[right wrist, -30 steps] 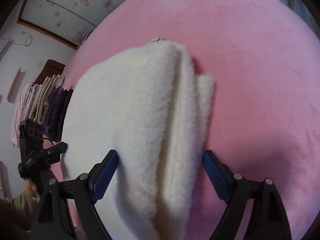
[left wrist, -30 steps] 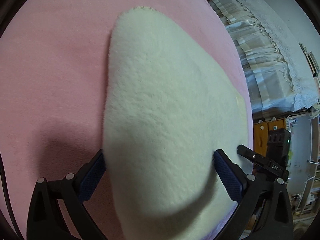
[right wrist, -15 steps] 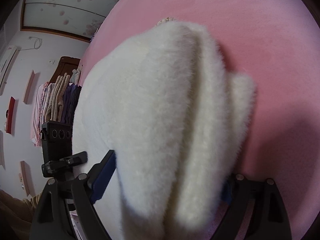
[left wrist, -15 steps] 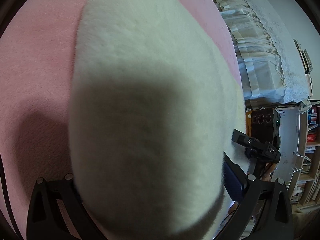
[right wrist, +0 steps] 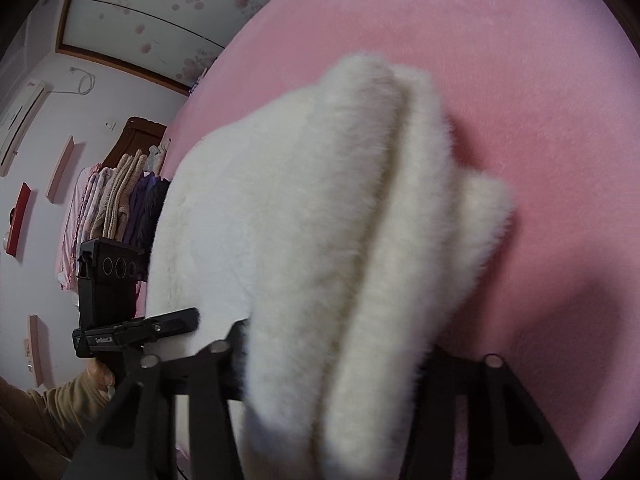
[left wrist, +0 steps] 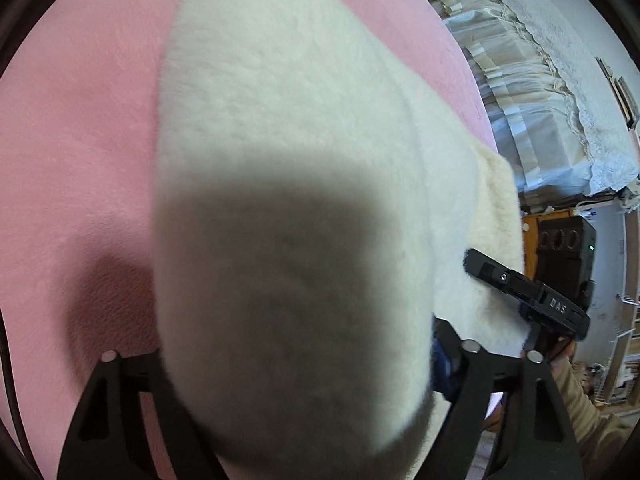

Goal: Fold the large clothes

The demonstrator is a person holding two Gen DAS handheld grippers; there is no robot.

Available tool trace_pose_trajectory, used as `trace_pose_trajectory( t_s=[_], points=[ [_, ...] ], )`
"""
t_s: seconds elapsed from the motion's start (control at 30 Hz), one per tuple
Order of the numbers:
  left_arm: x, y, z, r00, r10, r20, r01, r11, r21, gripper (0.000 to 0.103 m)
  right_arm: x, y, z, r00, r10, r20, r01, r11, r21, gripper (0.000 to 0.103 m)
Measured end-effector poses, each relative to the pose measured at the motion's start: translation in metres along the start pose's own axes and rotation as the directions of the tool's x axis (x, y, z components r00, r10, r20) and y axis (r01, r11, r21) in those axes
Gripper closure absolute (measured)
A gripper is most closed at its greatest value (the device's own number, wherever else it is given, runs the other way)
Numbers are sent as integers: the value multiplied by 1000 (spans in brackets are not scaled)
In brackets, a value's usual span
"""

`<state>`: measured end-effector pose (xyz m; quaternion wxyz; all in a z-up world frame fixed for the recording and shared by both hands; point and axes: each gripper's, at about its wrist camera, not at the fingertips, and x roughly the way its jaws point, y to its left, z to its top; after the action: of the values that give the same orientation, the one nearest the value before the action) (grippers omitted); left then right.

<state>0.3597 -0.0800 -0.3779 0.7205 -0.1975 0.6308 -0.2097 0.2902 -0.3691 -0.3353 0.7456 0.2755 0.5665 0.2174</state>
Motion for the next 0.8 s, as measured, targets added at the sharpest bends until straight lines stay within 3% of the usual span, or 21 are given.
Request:
trace_pose_trajectory(
  t_s=[0.23, 0.4, 0.6, 0.8],
  points=[
    [-46, -23, -14, 999, 44, 30, -45, 999, 17, 33, -23, 38, -7, 998, -47, 35, 48, 998, -27, 65],
    [-93, -33, -33, 998, 48, 30, -48, 999, 13, 33, -43, 73, -23, 999, -27, 32, 28, 999, -44, 65],
    [-165, -33, -51, 998, 35, 61, -35, 999, 4, 33, -54, 136, -39, 1000, -7, 31, 9, 997, -80, 65],
    [-256, -1, -51, 991, 27, 128, -28, 1000, 10, 33, -41, 227, -31, 999, 24, 36, -19, 989, -150, 65]
  ],
)
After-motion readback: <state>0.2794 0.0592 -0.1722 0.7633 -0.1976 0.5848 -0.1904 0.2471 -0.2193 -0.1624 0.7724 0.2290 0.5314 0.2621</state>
